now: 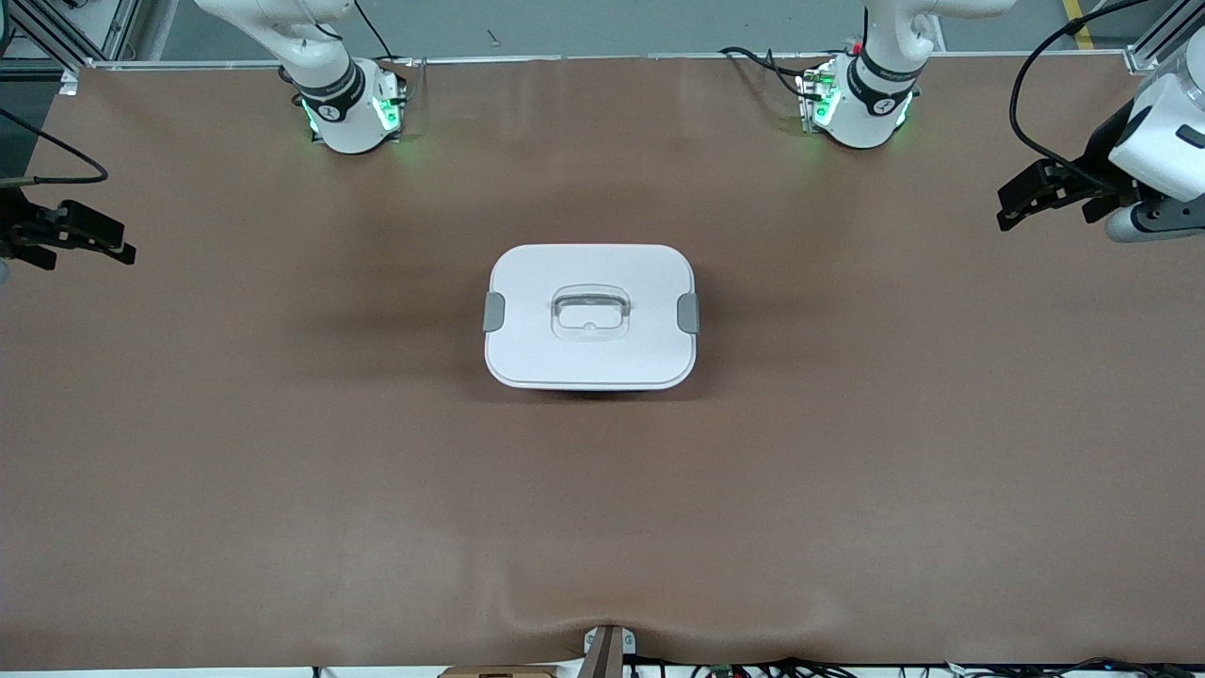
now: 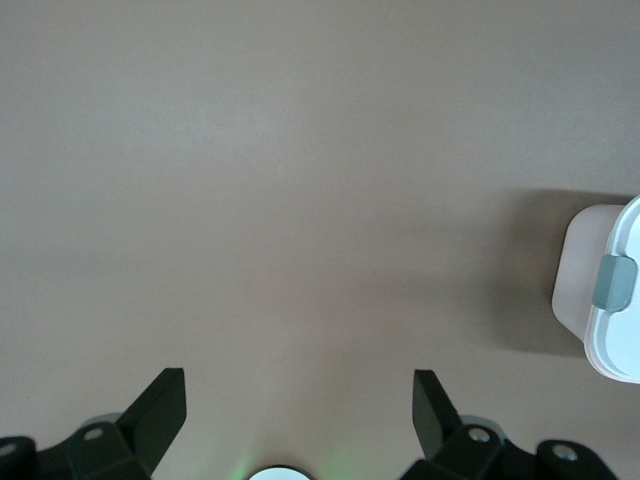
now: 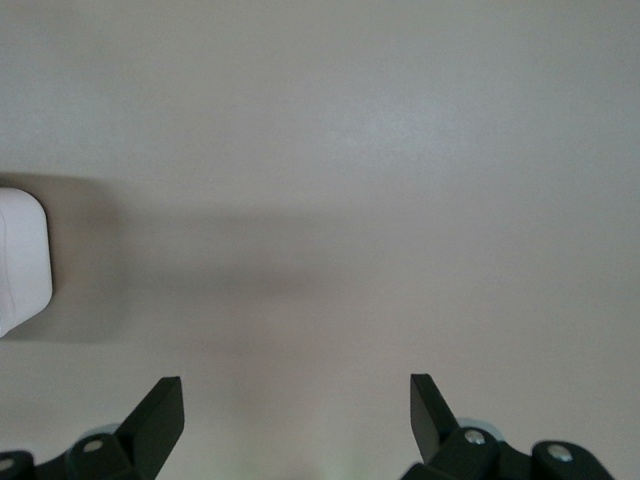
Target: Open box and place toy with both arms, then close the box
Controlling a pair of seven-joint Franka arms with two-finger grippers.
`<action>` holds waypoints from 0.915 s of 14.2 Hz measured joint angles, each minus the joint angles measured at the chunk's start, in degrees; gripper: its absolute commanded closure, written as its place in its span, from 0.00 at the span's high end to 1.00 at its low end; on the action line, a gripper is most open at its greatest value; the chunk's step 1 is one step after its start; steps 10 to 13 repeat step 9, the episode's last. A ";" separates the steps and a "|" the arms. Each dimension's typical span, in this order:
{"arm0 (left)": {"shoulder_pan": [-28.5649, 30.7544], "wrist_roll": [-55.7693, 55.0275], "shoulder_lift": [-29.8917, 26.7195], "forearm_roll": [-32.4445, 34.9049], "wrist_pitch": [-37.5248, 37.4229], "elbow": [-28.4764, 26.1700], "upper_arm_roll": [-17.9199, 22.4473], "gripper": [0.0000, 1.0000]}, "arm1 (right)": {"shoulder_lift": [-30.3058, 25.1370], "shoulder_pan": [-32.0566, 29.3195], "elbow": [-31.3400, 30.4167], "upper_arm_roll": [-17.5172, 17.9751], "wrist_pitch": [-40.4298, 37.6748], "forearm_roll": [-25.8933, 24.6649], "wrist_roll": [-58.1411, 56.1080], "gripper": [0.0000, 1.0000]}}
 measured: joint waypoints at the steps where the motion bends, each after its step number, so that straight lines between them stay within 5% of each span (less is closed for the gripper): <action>1: 0.00 0.00 0.02 0.00 -0.03 0.00 0.00 1.00 | -0.03 0.00 0.07 0.00 0.01 -0.15 0.00 1.00; 13: 0.03 0.00 0.03 0.58 -1.35 0.63 0.07 1.00 | -0.15 -0.02 0.10 -0.05 0.23 -0.38 0.00 1.00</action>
